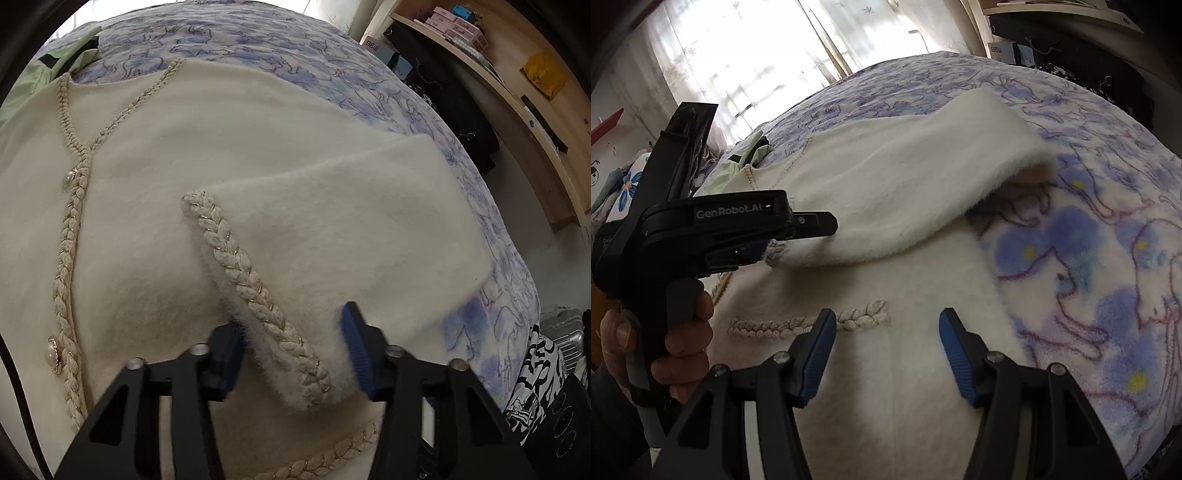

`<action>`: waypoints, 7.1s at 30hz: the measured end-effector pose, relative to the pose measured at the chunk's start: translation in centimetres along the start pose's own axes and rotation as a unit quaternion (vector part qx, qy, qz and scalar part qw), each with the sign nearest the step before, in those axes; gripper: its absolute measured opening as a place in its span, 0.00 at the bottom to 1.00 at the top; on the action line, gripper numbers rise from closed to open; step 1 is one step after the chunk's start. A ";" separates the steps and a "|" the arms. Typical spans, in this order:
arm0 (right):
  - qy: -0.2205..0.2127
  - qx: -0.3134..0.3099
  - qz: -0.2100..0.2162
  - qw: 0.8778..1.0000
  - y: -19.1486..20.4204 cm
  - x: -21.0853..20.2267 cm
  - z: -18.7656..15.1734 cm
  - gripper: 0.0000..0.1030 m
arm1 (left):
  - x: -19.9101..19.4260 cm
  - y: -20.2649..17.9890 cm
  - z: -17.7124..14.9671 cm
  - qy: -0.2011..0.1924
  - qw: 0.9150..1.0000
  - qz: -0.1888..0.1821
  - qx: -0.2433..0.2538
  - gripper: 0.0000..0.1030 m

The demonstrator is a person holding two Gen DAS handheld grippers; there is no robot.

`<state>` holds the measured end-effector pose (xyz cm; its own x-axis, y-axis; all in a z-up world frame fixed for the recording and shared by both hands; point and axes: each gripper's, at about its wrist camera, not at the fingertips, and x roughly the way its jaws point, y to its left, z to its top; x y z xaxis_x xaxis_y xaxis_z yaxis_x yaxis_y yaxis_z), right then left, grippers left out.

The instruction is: Fold large clothes

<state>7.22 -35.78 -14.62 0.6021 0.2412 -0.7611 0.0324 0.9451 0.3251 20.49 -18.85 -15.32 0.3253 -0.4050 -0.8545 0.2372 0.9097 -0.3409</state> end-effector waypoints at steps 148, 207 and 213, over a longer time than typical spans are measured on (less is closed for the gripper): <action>0.019 -0.121 -0.062 0.990 7.1 7.4 13.5 0.36 | -9.2 19.2 4.2 -0.135 0.974 0.156 -0.097 0.37; 0.022 -0.140 -0.047 0.989 18.7 -1.4 0.6 0.24 | -23.6 22.0 -15.6 -0.157 0.960 0.199 -0.118 0.47; 0.013 -0.186 -0.033 0.982 24.1 -1.6 -0.5 0.24 | -25.7 25.9 -18.4 -0.167 0.954 0.200 -0.151 0.47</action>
<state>6.65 -13.28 -5.79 0.5870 0.1771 -0.7899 -0.2259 0.9729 0.0503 1.42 16.83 -9.39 0.6203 0.0183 -0.7841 -0.2241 0.9622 -0.1548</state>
